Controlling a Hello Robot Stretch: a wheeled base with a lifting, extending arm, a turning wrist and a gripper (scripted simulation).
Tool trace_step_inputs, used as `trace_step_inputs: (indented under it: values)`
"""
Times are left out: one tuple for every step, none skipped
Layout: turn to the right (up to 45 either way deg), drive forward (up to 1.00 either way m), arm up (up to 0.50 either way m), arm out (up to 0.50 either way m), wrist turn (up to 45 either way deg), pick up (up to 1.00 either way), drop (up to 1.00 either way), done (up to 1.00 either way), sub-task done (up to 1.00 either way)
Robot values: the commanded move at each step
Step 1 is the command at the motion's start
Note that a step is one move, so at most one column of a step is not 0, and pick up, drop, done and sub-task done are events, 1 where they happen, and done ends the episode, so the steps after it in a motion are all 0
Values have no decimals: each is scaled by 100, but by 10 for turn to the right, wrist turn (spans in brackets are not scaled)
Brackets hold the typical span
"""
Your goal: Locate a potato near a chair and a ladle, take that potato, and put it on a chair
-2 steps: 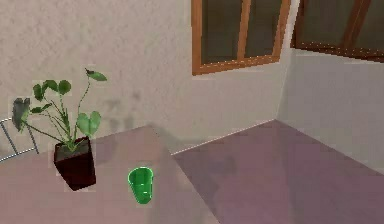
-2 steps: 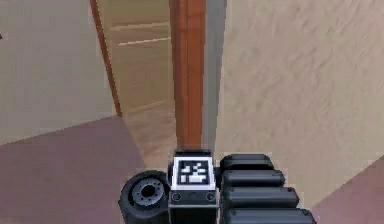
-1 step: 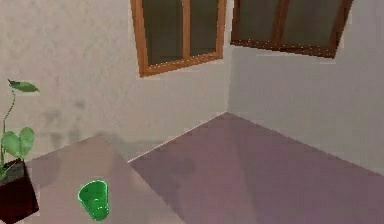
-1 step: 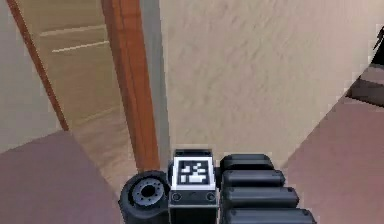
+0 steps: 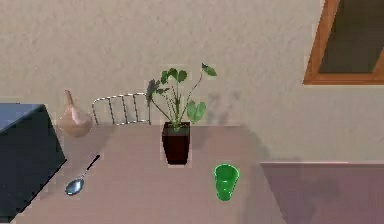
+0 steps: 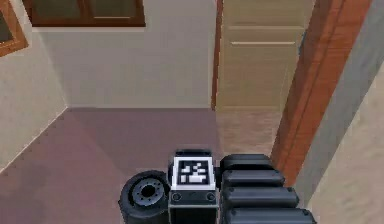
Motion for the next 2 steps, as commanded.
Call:
trace_step_inputs:
  values:
    - [-450,0,0,0,0,0,0,0,0]
    - [-450,0,0,0,0,0,0,0,0]
